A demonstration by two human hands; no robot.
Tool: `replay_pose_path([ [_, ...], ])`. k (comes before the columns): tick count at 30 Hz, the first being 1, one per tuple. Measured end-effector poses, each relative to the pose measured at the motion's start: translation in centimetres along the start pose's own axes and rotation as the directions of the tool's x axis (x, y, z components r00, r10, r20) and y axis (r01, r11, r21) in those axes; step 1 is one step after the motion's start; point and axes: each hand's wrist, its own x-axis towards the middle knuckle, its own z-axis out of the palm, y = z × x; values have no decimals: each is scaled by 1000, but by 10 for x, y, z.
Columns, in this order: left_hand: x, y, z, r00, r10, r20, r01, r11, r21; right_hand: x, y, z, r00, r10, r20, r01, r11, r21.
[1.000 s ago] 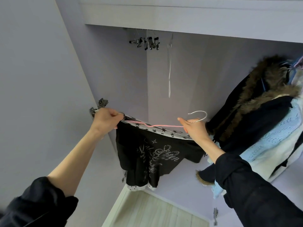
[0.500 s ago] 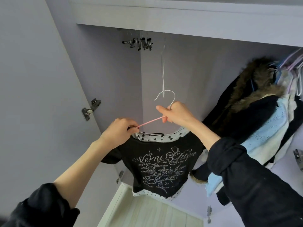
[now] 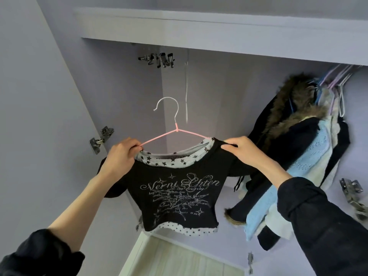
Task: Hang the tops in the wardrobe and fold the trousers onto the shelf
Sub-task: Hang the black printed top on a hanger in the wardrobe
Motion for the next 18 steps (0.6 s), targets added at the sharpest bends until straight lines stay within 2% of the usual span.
replay_pose_path([
  [5,2,4,2,999,44,-15,-44,999,20,-7,9,-11,969,4,-246,34,988,152],
  [7,3,9,3,997,68,-24,-68,998,10,-9,16,-13,974,-22,-228,19,1000,-12],
  [9,5,15,7,996,91,-25,-91,996,-24,-12,20,-16,989,-53,-137,15,965,-263],
  [10,7,19,10,995,91,-26,-92,995,-43,-12,17,-19,993,-70,-90,36,942,-333],
  [13,12,27,17,999,49,-21,-51,996,-80,-15,6,-23,995,-101,-24,91,956,-278],
  [18,16,38,33,989,88,114,-75,990,-117,-30,6,-27,996,-71,-51,67,995,-71],
])
